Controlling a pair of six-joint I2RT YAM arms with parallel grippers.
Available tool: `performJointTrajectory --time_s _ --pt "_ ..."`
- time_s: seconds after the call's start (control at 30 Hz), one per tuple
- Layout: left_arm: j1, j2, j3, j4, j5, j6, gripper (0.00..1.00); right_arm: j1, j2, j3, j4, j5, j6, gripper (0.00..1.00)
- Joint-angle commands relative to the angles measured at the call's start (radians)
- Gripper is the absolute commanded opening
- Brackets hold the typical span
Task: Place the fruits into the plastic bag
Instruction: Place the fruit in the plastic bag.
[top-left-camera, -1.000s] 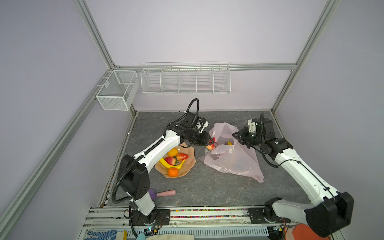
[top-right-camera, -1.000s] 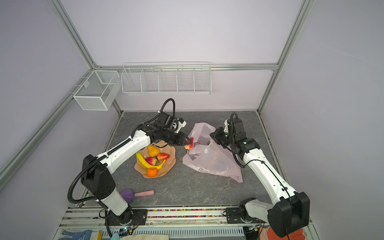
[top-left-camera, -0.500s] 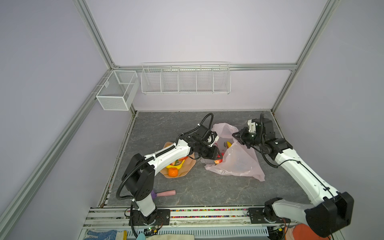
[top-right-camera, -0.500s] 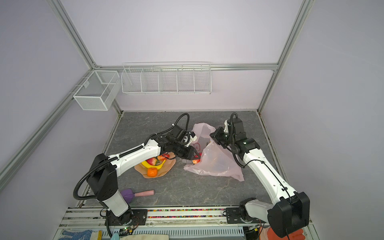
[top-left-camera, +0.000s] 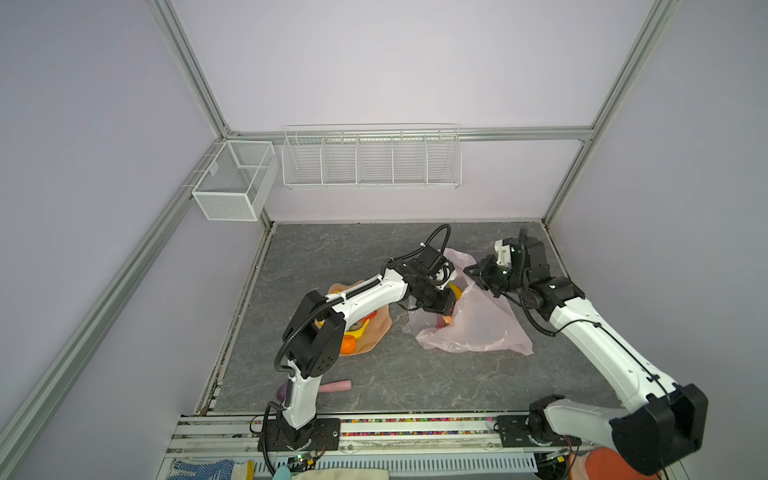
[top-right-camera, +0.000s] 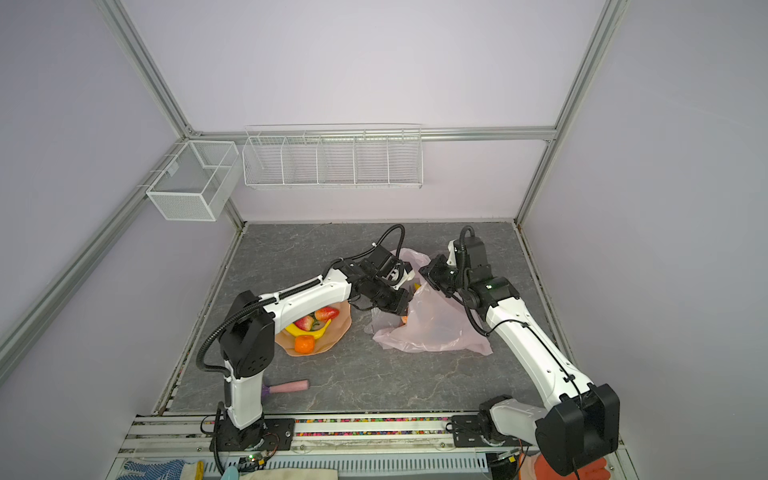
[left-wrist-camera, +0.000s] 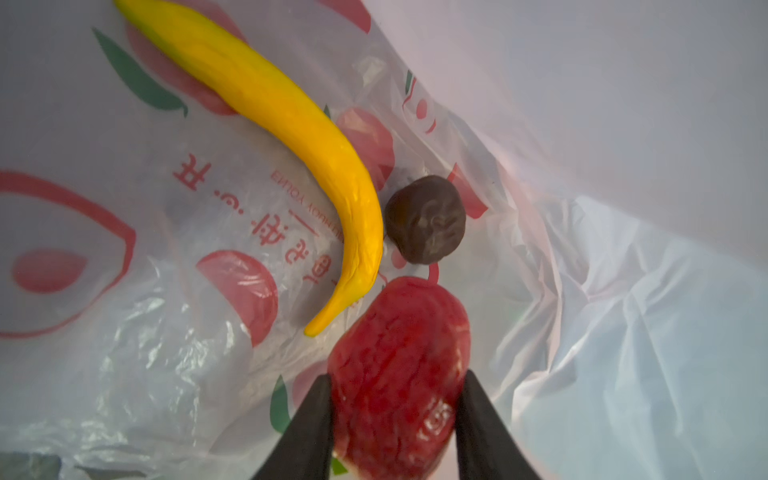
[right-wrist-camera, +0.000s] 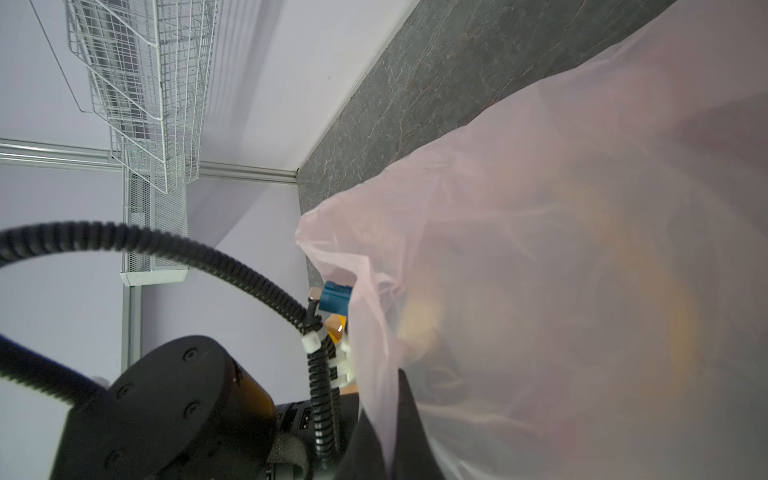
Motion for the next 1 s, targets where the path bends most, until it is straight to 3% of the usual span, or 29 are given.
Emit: performJointTrajectory --time_s 0.0,0.27,0.43,0.53,0.63,0.73,0.77,0.97 --pt "-0.009 0.054 0.078 -0.012 0.038 0.012 0.10 0.005 -0.023 -0.036 0.038 -0.012 0.028 0.07" --pt "-0.085 0.179 0.202 0.040 0.140 -0.065 0.10 0.003 -0.043 -0.090 0.130 -0.027 0.072 0.07" --pt "-0.127 0.235 0.250 0.105 0.202 -0.144 0.16 -0.010 -0.068 -0.126 0.177 -0.027 0.105 0.07" --pt "-0.141 0.268 0.319 0.013 0.165 -0.102 0.30 -0.011 -0.075 -0.142 0.196 -0.029 0.120 0.07" --pt "-0.143 0.249 0.291 0.045 0.171 -0.114 0.66 -0.013 -0.073 -0.145 0.193 -0.038 0.120 0.07" --pt "-0.141 0.221 0.271 0.052 0.159 -0.121 0.83 -0.018 -0.083 -0.146 0.187 -0.038 0.117 0.07" --pt "-0.141 0.211 0.264 0.051 0.149 -0.124 0.97 -0.018 -0.085 -0.144 0.181 -0.036 0.113 0.07" --pt "-0.117 0.131 0.196 0.022 0.068 -0.144 1.00 -0.030 -0.104 -0.134 0.132 -0.030 0.095 0.07"
